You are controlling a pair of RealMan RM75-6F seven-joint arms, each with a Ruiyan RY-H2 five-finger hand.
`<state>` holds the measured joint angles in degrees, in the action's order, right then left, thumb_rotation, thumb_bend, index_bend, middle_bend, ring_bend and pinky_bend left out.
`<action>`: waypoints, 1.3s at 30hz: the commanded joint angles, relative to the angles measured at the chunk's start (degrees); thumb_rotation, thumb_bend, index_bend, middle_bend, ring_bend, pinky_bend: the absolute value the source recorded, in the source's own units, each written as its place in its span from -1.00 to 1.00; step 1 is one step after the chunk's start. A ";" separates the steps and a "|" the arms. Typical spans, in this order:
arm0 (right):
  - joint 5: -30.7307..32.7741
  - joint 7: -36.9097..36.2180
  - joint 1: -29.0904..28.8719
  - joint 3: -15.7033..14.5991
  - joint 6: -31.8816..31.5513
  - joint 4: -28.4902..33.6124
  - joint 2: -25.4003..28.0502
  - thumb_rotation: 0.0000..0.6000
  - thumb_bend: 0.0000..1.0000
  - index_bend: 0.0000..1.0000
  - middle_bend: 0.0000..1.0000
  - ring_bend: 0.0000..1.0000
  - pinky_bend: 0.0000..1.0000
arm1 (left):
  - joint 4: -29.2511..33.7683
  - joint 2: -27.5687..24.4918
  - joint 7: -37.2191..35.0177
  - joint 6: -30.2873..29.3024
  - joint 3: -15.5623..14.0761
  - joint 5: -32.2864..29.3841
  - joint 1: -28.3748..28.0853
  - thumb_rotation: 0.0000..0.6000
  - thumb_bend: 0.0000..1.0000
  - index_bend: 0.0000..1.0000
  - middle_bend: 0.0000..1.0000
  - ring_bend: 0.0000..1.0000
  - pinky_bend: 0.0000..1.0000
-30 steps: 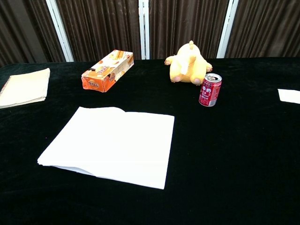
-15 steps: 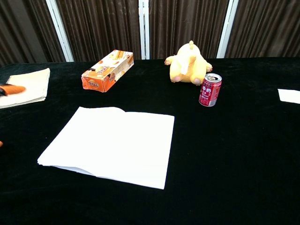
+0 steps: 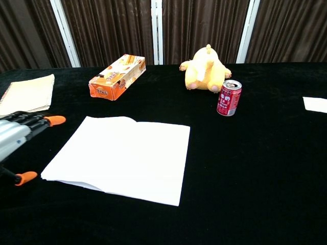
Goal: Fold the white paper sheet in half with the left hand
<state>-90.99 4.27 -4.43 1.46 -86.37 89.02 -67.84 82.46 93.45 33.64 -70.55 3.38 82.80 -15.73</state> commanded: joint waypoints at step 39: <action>-0.25 0.57 0.00 -0.55 0.64 0.72 -0.08 1.00 -0.89 -1.00 -1.00 -1.00 -1.00 | -3.69 5.94 3.84 1.08 -0.96 -2.17 -2.78 1.00 -0.40 -1.00 -1.00 -1.00 -1.00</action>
<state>-91.24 4.84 -4.43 0.91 -85.74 89.75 -67.93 79.07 99.13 37.39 -69.63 2.23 80.84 -18.31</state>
